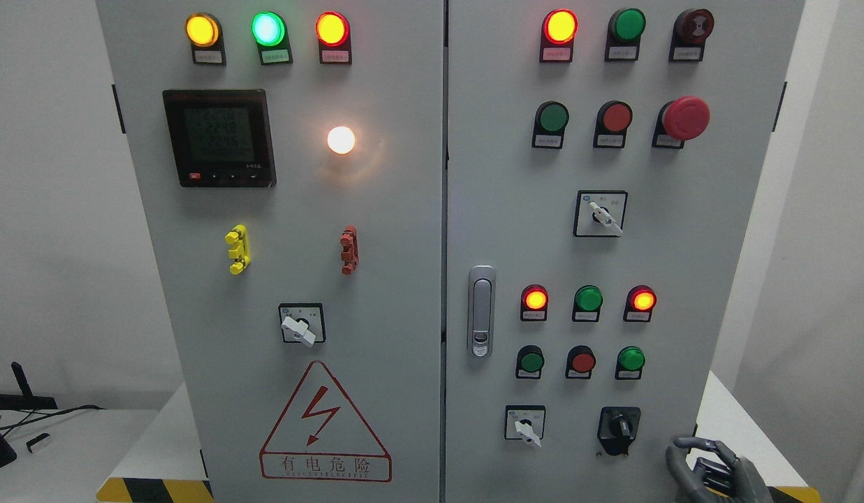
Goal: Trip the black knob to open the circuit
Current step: 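Raise the right hand up toward the black rotary knob, then close the right hand fingers around the black rotary knob, then twist the black knob with the right hand to the off position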
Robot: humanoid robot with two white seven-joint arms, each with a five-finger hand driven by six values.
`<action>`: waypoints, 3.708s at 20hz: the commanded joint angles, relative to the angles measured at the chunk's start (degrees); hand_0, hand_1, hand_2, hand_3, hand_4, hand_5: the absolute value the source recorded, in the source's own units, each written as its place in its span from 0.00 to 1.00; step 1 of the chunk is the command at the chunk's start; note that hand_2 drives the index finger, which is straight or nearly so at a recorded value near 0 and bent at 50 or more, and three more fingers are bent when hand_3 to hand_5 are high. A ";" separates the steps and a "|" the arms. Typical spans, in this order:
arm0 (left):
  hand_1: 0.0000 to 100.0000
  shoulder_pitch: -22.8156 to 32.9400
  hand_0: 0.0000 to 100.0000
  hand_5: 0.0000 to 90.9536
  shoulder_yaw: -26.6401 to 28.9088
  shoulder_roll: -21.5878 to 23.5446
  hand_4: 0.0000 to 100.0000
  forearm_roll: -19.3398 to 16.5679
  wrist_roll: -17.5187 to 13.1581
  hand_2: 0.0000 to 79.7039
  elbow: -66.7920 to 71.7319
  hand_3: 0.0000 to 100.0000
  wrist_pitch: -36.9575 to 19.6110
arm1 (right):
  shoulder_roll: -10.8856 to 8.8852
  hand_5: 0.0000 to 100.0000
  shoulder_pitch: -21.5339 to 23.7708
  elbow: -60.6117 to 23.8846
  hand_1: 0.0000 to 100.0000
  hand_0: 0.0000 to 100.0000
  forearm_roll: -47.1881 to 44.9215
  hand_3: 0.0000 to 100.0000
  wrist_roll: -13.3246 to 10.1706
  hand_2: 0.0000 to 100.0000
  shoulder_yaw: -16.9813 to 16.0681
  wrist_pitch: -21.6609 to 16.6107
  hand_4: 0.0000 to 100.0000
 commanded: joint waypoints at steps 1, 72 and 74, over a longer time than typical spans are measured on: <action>0.39 0.00 0.12 0.00 0.00 0.02 0.00 -1.76 0.05 0.00 0.00 0.00 -0.05 | 0.66 0.98 -0.63 1.25 0.74 0.41 -0.02 1.00 -0.77 0.44 2.50 0.04 1.00; 0.39 0.00 0.12 0.00 0.00 0.02 0.00 -1.76 0.05 0.00 0.00 0.00 -0.05 | 3.91 0.97 0.60 -2.97 0.76 0.43 0.25 1.00 -2.53 0.45 6.45 0.92 1.00; 0.39 0.00 0.12 0.00 0.00 0.02 0.00 -1.76 0.05 0.00 0.00 0.00 -0.05 | 3.91 0.97 0.60 -3.05 0.76 0.43 0.25 1.00 -2.53 0.45 6.54 0.92 1.00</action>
